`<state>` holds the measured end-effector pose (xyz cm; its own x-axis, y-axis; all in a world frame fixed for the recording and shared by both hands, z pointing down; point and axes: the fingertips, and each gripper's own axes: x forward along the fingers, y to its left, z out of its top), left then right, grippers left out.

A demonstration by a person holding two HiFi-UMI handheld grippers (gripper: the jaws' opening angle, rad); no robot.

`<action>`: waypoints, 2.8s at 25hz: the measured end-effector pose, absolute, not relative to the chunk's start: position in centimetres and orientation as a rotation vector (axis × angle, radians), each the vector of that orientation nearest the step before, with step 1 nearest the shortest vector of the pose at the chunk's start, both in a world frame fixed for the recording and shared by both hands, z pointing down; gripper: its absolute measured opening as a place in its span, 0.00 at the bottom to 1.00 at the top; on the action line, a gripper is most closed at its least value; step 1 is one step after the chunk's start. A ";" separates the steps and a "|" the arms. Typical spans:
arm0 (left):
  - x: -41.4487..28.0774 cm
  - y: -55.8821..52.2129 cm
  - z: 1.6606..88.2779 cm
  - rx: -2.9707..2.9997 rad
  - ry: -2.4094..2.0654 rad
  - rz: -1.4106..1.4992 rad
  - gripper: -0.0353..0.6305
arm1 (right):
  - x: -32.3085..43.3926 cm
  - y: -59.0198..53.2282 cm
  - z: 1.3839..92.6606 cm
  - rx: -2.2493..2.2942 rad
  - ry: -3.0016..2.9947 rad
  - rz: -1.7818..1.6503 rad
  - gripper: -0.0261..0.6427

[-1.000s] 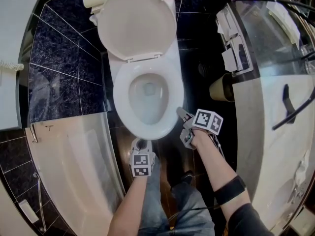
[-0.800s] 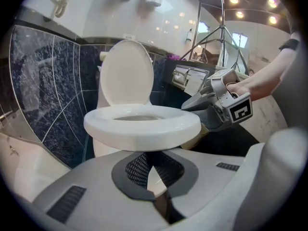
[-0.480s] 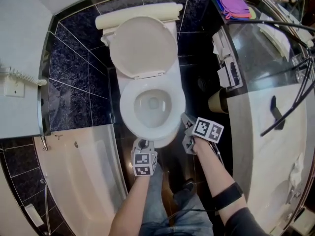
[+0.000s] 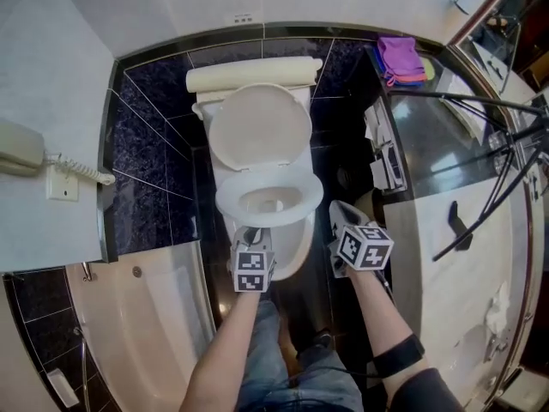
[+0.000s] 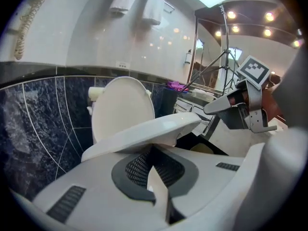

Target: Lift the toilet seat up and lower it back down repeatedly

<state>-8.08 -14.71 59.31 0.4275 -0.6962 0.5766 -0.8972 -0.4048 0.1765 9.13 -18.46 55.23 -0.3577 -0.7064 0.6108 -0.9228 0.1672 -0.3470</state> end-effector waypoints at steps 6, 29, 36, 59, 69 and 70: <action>-8.5 -19.0 56.9 2.264 -1.301 0.579 0.03 | 6.2 -22.3 49.7 1.528 -2.184 0.709 0.06; -10.5 -36.4 52.7 2.183 -1.500 0.607 0.03 | 1.1 -39.3 45.0 1.193 -2.310 0.237 0.06; -11.6 -39.5 53.7 2.101 -1.548 0.630 0.03 | 0.7 -42.4 46.6 1.080 -2.328 0.249 0.06; -12.3 -30.7 44.1 2.268 -1.491 0.603 0.03 | -2.3 -35.2 41.1 1.082 -2.323 0.246 0.06; -12.4 -18.6 36.0 2.404 -1.426 0.568 0.03 | -2.8 -22.5 33.6 1.154 -2.331 0.253 0.06; -12.3 -17.5 35.5 2.407 -1.431 0.557 0.03 | -2.6 -21.4 33.1 1.157 -2.333 0.254 0.06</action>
